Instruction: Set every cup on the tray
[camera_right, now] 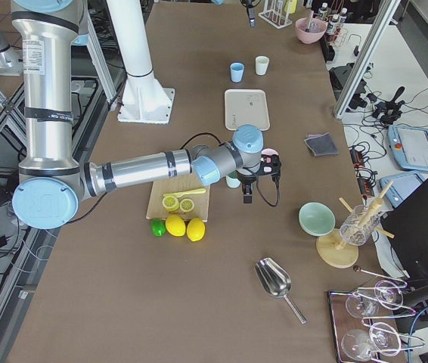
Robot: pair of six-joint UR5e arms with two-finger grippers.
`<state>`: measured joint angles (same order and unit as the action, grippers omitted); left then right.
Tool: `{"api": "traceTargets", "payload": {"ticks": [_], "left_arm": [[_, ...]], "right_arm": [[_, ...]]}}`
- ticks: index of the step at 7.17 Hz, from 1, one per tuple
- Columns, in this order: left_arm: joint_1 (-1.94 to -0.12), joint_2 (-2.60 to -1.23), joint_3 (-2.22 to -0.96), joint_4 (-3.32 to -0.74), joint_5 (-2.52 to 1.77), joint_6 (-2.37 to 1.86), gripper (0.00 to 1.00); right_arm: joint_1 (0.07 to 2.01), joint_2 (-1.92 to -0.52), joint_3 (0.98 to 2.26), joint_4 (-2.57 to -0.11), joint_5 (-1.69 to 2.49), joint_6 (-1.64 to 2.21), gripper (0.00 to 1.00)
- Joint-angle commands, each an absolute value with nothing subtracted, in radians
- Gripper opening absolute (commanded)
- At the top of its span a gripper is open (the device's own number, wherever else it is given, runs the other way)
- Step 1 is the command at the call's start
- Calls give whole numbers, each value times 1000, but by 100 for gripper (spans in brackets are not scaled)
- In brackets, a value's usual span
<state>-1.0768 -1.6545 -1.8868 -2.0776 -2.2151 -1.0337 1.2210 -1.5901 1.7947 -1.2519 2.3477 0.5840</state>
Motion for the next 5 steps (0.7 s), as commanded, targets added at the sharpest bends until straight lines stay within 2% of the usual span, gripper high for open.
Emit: {"api": "traceTargets", "payload": {"ticks": [1,3,5], "left_arm": [[-1062,-1686,-1882,-2056,-2212,-1046,98],[-1062,-1695,-1882,-2049,-2212,-1046,98],[-1062,-1700,-1884,-2049,-2212,-1046,98]], "right_arm": [[1120,-1537,1798,-1250,2281,702,100],[1030,-1522,1805,-1250,2219,794,100],[965,-1580,1798,-1133,2165,871,100]]}}
